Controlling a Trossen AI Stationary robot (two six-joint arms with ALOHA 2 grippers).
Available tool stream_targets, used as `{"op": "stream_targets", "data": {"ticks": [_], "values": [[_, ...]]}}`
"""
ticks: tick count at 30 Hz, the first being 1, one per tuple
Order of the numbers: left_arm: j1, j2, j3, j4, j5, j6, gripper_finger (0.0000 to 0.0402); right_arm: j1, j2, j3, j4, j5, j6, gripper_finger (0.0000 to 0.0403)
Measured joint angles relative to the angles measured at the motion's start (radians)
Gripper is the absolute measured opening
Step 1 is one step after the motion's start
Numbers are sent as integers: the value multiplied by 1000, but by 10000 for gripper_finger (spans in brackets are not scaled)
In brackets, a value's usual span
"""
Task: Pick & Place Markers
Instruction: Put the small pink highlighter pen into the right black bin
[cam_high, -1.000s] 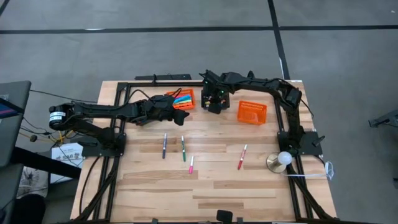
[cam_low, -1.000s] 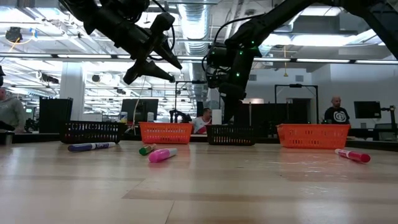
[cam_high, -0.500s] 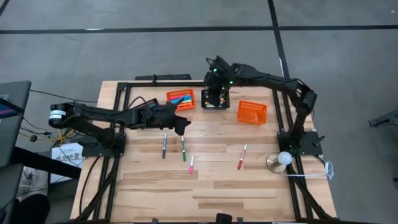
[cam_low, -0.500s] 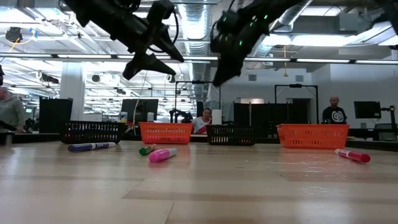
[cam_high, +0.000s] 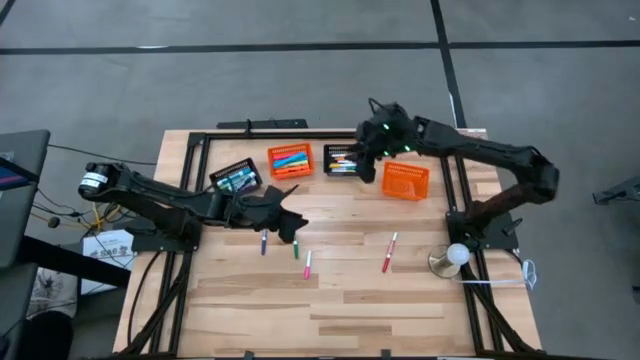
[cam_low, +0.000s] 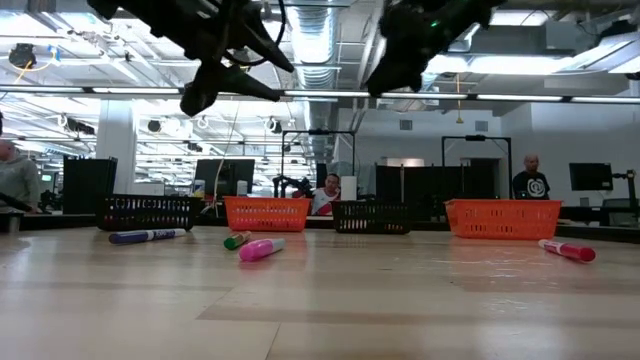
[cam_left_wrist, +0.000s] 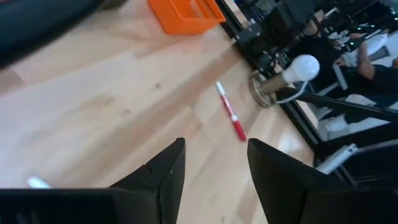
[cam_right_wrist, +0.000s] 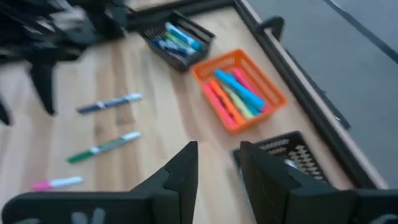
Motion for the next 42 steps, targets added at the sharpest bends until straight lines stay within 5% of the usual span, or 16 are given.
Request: {"op": "stream_targets", "data": {"ticks": [7,15,25,37,42], "values": [[-45,31,30,7,4,-42,172,89,-182,-218,151,6,147,108],[-47,239,155,4,101,-73,172,210,-303,-333,220,91,233,108],[-59,370,203,-70,139,-347,172,261,-500,-491,304,133,266,108],[-61,291,199,-41,155,-313,172,303,-696,-563,268,131,267,108],[-57,241,198,-27,66,-328,172,330,-727,-565,209,131,267,108]]}}
